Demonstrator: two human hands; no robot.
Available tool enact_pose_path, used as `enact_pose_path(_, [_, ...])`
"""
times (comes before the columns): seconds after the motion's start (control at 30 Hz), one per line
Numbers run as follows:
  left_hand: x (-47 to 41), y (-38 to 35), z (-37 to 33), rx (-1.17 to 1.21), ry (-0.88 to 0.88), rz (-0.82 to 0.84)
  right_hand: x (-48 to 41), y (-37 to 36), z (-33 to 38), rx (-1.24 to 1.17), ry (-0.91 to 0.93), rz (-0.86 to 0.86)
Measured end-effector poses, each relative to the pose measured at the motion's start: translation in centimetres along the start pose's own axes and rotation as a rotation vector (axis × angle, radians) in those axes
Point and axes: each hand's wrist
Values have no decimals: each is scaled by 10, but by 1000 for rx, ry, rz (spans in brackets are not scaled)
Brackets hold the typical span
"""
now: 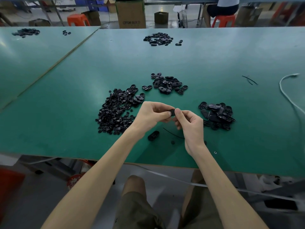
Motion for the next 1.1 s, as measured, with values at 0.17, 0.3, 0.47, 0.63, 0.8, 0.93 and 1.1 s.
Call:
enact_pose_path(0.17, [-10, -10, -14, -50, -41, -84, 0, -2, 2, 10, 3, -48])
enact_pose_path(0.3, [-35, -46, -38, -173, -135, -44, -1, -5, 5, 126, 8, -1])
enact_pose_path(0.47, [-62, -103, -42, -370, -160, 123, 3, 0, 4, 89, -107, 0])
enact_pose_path(0.63, [-75, -120, -30, -522, -105, 164, 1, 4, 3, -257, -160, 85])
enact_pose_path(0.8, [-74, -97, -24, -587, -118, 9, 0, -2, -3, 263, -77, 21])
enact_pose_path(0.93, [-76, -52, -15, -777, -89, -171, 1, -4, 2, 208, 15, 33])
enact_pose_path(1.1, [-78, 24, 4, -1148, 39, -353, 2, -5, 0, 179, 25, 35])
Point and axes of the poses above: each hand's wrist, its own x-axis away from the middle knuckle, its own y-axis out of the back of the hand, z = x × y, and after that the axes turned 3 degrees about z, right-handed
